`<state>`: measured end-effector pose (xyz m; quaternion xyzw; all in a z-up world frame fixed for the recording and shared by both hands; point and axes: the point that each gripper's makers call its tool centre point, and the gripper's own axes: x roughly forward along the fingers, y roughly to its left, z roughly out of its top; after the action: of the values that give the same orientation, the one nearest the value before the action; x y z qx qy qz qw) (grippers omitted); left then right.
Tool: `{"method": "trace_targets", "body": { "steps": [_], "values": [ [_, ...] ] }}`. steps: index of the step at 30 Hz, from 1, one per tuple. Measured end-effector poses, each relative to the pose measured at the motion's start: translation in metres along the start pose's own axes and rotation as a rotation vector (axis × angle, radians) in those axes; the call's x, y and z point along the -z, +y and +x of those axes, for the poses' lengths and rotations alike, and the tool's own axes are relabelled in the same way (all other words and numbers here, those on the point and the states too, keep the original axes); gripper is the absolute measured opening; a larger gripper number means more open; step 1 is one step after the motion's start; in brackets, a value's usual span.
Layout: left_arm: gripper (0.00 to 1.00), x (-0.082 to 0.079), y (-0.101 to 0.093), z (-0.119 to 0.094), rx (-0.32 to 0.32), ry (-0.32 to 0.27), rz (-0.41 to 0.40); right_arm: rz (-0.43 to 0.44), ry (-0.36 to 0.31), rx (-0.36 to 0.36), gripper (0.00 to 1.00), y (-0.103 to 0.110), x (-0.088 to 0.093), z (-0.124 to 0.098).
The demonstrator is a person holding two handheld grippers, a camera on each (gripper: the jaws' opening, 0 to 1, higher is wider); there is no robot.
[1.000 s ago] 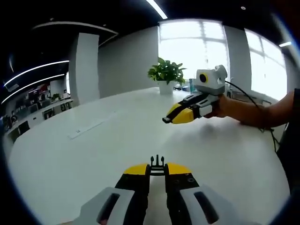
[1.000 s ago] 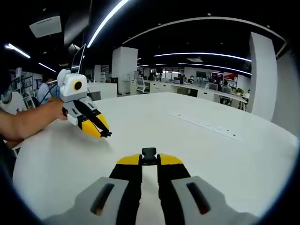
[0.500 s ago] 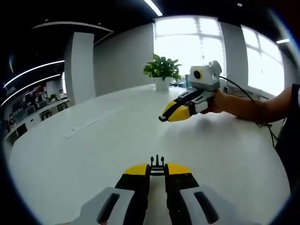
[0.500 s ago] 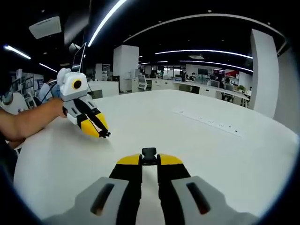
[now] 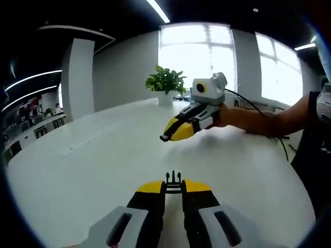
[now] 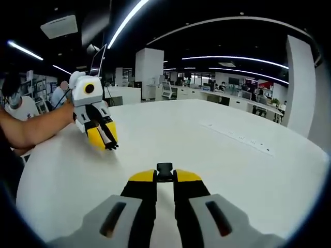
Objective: Snap the two parts of the plastic buckle together until the buckle closes and remains connected.
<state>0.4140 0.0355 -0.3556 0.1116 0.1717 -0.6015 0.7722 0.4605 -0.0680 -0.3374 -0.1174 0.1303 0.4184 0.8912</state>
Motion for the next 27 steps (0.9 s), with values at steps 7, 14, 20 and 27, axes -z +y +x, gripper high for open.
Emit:
{"method": "trace_targets", "body": {
  "steps": [7, 14, 20, 27],
  "values": [
    [0.11, 0.006, -0.002, 0.003, 0.007, 0.017, -0.021, 0.002, -0.062, -0.044, 0.09, 0.009, -0.008, -0.011],
    [0.11, 0.009, 0.005, 0.005, 0.006, 0.027, -0.021, -0.043, -0.077, -0.128, 0.09, 0.026, -0.007, -0.005],
    [0.11, 0.008, 0.005, 0.007, 0.017, 0.026, -0.013, -0.053, -0.05, -0.175, 0.09, 0.038, 0.001, -0.004],
    [0.11, 0.008, -0.003, 0.011, 0.047, 0.032, 0.025, -0.104, -0.034, -0.2, 0.09, 0.048, 0.006, -0.007]
  ]
}}
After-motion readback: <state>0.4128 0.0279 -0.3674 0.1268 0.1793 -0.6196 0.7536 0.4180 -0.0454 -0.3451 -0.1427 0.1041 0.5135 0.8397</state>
